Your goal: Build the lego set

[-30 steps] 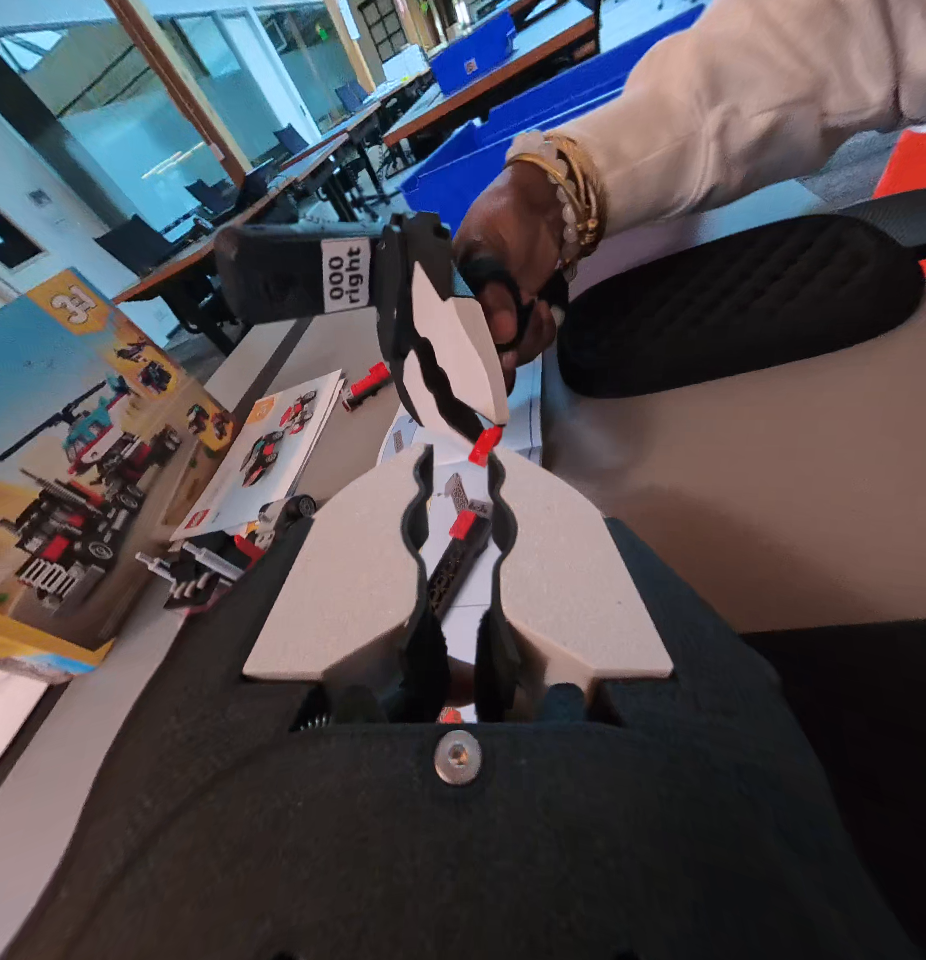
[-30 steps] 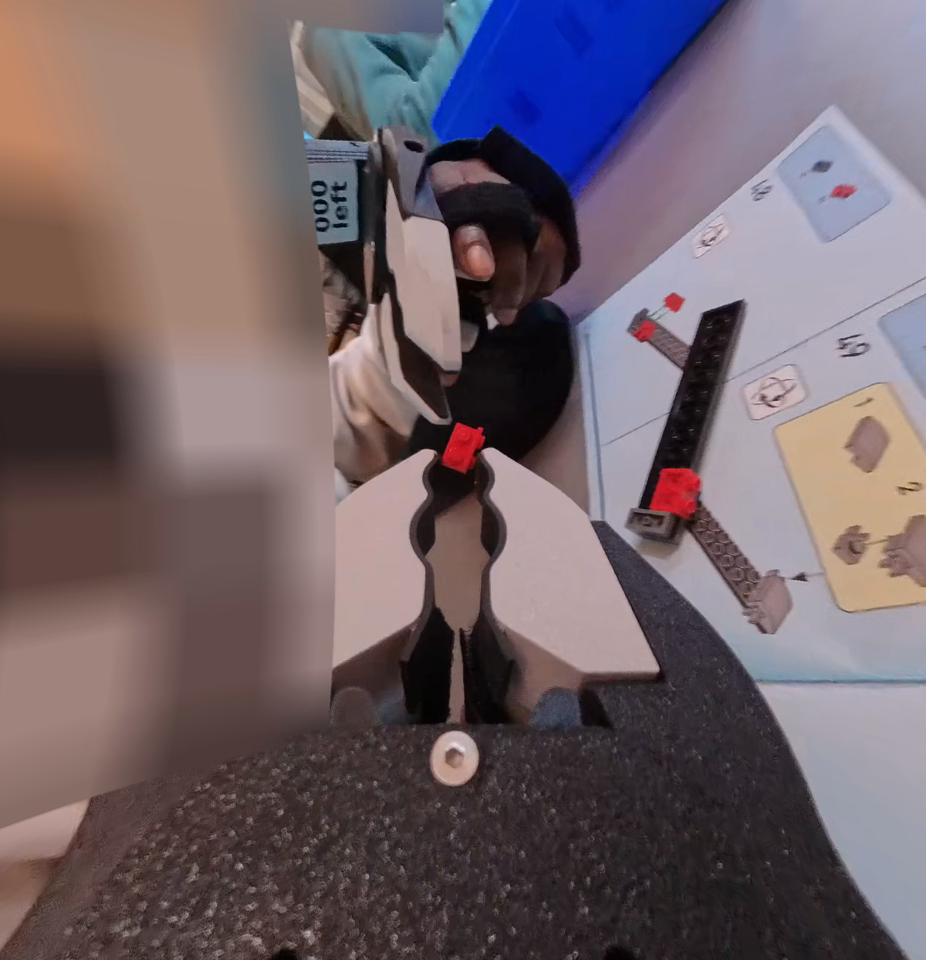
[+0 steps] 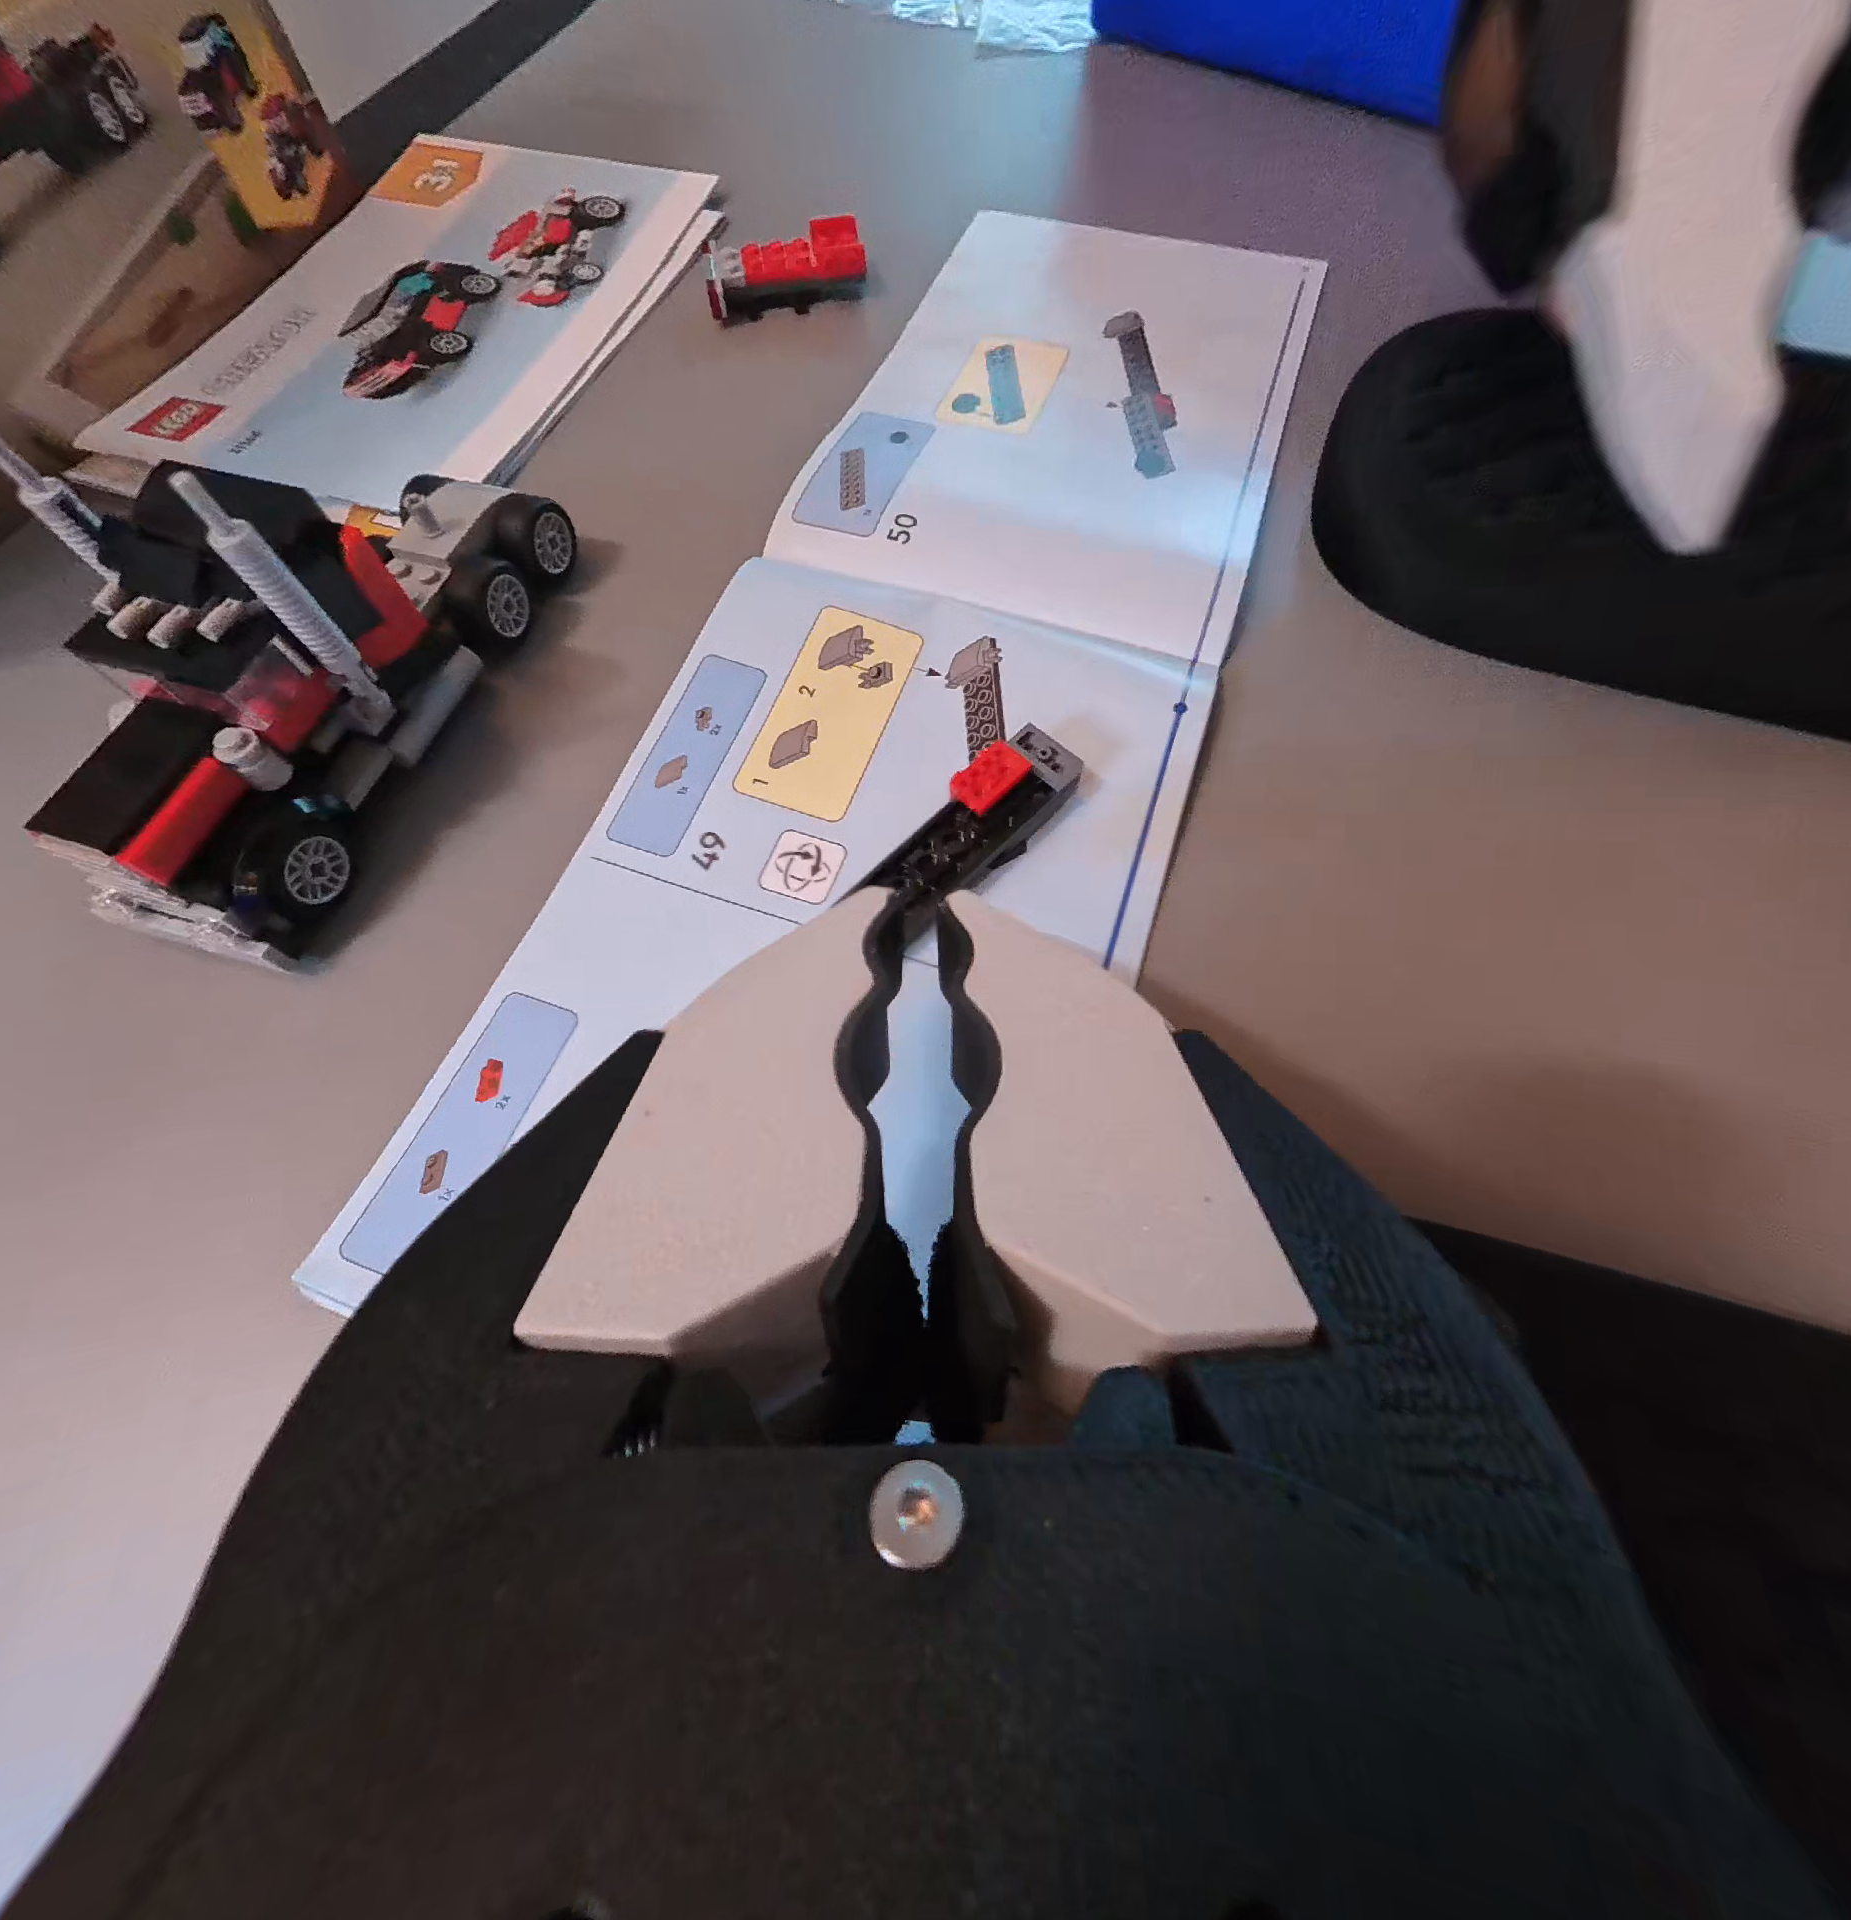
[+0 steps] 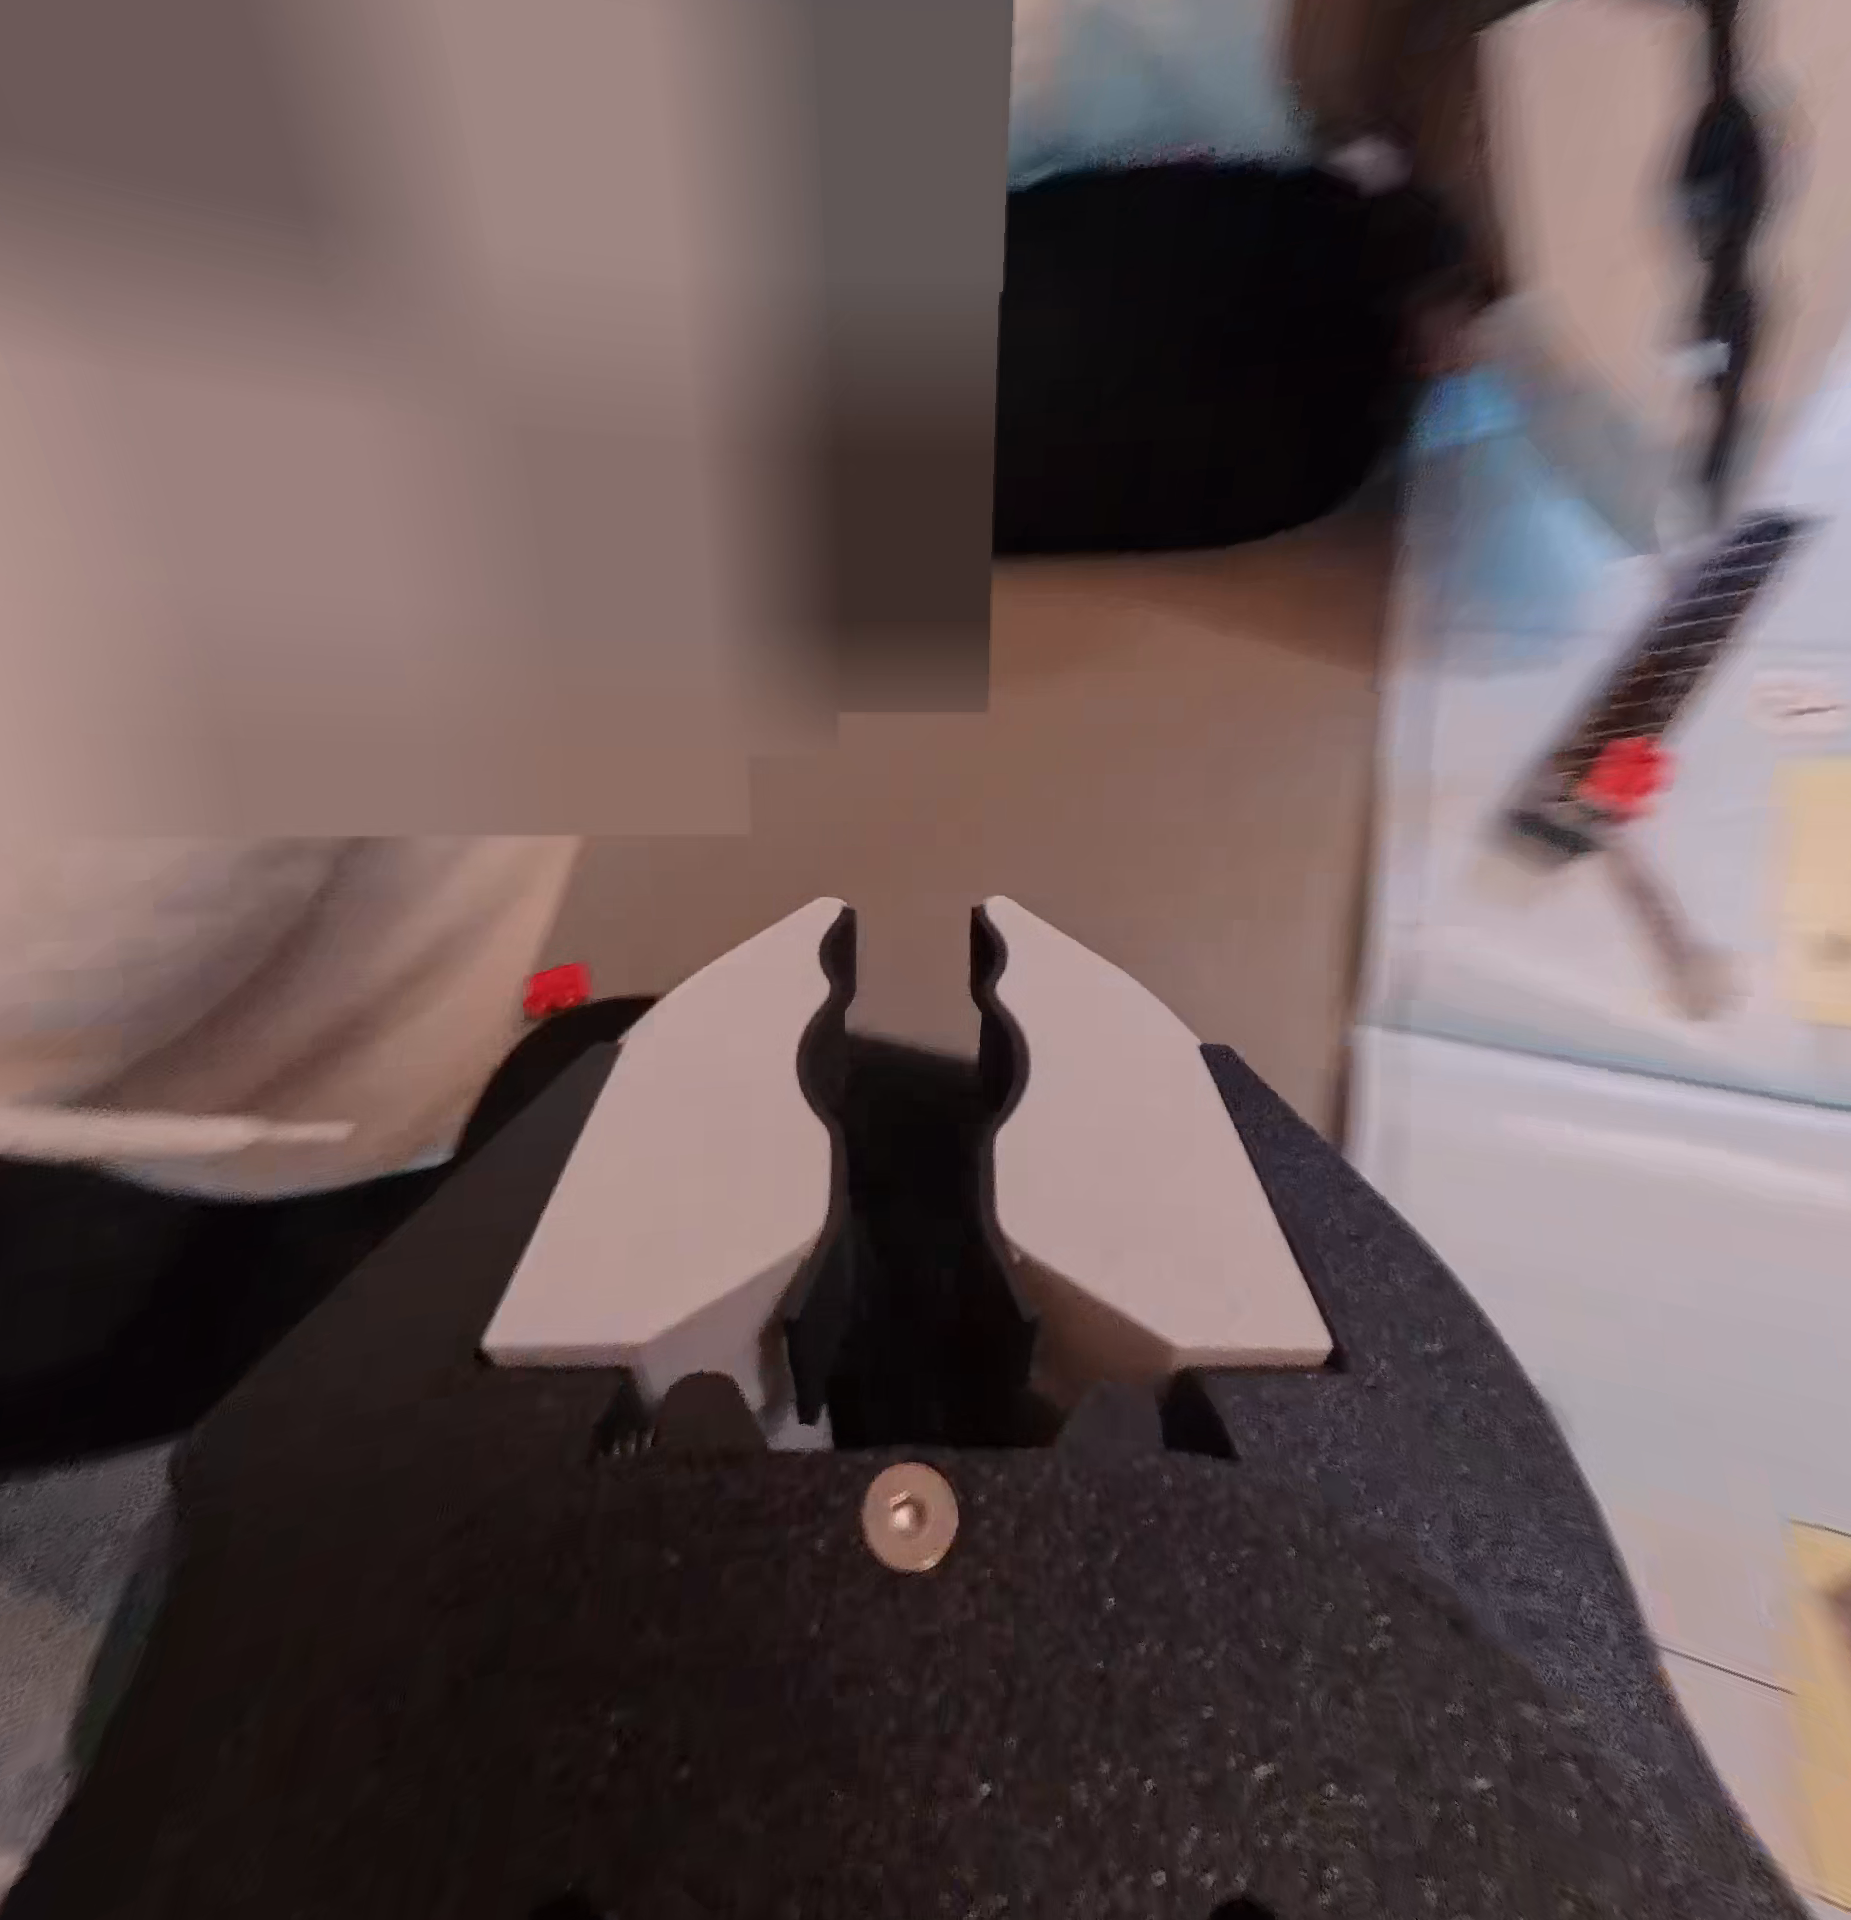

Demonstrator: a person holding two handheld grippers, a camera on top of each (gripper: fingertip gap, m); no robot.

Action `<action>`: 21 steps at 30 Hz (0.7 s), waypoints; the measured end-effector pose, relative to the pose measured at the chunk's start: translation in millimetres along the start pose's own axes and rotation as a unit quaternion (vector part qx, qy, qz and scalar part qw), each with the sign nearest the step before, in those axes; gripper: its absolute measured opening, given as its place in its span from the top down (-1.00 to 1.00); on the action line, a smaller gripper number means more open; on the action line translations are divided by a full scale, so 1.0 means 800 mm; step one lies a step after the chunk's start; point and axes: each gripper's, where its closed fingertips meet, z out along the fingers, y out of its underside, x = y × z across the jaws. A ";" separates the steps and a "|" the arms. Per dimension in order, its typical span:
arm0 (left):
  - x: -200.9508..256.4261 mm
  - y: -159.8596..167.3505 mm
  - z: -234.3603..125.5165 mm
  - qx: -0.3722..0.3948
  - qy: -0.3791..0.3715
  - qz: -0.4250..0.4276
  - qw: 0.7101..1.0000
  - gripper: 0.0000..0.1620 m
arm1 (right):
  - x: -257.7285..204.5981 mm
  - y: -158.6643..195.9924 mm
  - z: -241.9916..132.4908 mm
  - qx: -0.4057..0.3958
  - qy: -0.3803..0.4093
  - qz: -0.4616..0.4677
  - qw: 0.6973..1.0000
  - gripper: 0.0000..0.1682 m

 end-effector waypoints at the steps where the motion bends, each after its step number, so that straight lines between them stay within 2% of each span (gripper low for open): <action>1: -0.001 -0.001 0.000 0.003 0.001 -0.007 1.000 0.92 | -0.020 0.009 0.004 -0.009 -0.019 -0.003 1.000 0.75; 4: -0.005 -0.003 -0.003 0.011 0.004 -0.029 1.000 0.91 | -0.074 0.032 0.026 -0.042 -0.061 -0.011 0.997 0.69; 6: -0.006 -0.005 -0.005 0.022 0.002 -0.032 0.999 0.91 | -0.096 0.044 0.033 -0.066 -0.056 -0.033 0.996 0.68; 12: -0.002 -0.008 -0.010 0.037 0.001 -0.020 0.999 0.91 | -0.137 0.054 0.026 -0.060 -0.024 -0.031 0.997 0.74; 18: 0.004 0.010 0.005 -0.028 0.004 0.007 1.000 0.91 | -0.160 0.068 0.013 -0.030 0.032 -0.009 0.999 0.76; 21: 0.007 0.018 0.009 -0.052 -0.006 0.037 0.998 0.91 | -0.178 0.087 -0.003 -0.046 0.059 -0.005 0.997 0.75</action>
